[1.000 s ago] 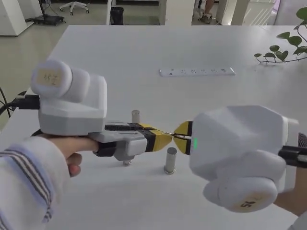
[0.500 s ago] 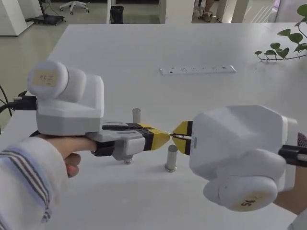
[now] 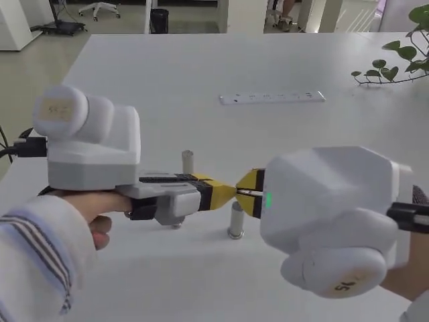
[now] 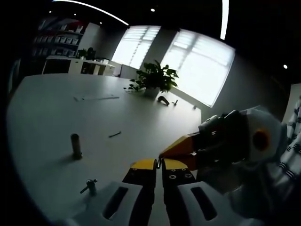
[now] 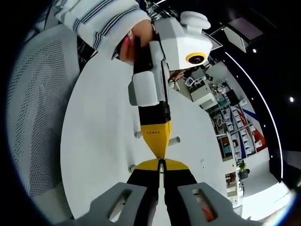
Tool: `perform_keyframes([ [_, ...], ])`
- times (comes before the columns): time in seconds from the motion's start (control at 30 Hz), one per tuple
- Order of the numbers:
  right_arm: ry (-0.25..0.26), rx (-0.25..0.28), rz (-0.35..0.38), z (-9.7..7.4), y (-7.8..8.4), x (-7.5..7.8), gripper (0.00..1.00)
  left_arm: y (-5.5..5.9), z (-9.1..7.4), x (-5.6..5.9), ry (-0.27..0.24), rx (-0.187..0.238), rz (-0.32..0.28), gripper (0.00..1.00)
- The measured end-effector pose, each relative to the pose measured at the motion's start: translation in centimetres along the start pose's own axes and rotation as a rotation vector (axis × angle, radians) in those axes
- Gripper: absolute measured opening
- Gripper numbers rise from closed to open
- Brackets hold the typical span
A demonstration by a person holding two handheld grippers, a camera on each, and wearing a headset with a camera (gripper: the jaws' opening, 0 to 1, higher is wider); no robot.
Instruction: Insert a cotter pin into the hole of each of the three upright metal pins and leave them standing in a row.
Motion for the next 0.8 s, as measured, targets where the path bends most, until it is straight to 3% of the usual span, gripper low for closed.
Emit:
perform_keyframes([
  [0.43,-0.017,0.0,0.034,-0.04,0.16,-0.33,0.0,0.38,0.13,0.34,0.009,-0.014,-0.014,0.0],
  [0.8,-0.035,0.022,0.016,0.04,0.05,-0.62,0.0,0.74,0.11,0.38,0.014,-0.029,-0.017,0.0],
])
Point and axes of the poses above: the centre of the closed fingertips' face, and the gripper's own axes: z roughly forward along the fingers, x roughly to its right, y roughly out of its underside, the point moved 2 cm from there along -z, roughly backward along the fingers, and after that the axes turned 13 degrees about -x, right-handed, at the moved point
